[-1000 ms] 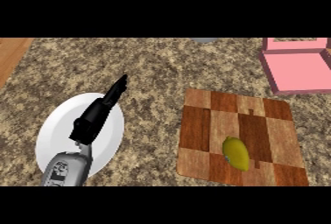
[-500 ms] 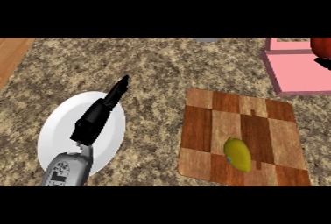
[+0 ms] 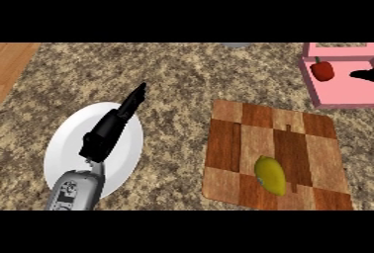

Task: Pick the bell pepper from the cutting board and place it in the cardboard box

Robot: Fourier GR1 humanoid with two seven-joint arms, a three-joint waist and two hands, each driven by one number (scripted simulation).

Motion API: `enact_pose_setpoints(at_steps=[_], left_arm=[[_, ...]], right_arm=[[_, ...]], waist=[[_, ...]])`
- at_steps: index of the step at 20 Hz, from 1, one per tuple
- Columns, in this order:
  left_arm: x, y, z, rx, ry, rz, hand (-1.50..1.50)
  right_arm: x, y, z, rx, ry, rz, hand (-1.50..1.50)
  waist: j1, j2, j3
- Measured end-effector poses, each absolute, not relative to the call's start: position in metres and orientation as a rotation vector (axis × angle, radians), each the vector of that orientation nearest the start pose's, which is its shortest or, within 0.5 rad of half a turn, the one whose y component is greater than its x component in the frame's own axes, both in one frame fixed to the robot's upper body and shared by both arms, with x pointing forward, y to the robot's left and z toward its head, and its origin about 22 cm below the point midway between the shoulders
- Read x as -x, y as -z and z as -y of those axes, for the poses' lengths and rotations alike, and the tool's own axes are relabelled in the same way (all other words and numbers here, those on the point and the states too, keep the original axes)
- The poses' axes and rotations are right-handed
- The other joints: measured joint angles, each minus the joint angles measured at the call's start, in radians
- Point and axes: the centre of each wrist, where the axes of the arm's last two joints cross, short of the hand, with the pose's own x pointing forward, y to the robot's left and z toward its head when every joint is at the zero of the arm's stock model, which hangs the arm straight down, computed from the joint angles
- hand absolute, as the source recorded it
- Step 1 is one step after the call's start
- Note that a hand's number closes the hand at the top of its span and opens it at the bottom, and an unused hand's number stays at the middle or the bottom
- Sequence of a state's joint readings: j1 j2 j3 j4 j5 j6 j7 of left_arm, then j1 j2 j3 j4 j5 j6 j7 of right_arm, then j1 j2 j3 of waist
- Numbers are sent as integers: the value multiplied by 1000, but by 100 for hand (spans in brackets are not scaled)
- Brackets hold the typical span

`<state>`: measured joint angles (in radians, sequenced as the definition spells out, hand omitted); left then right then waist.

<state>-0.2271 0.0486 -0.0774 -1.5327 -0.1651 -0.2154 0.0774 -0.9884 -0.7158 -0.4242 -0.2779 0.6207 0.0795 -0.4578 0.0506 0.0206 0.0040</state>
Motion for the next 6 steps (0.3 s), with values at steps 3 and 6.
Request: enact_pose_setpoints(at_steps=[3, 6], left_arm=[[-289, -45, -195, 72, 482, 1618, 0], [-289, -45, -194, 69, 485, 1618, 0]], right_arm=[[-396, -158, 459, 698, -346, 1688, -150], [-387, -169, 477, 611, -185, 1759, -150]], waist=[[-6, -1, 1], [-8, 0, 1]])
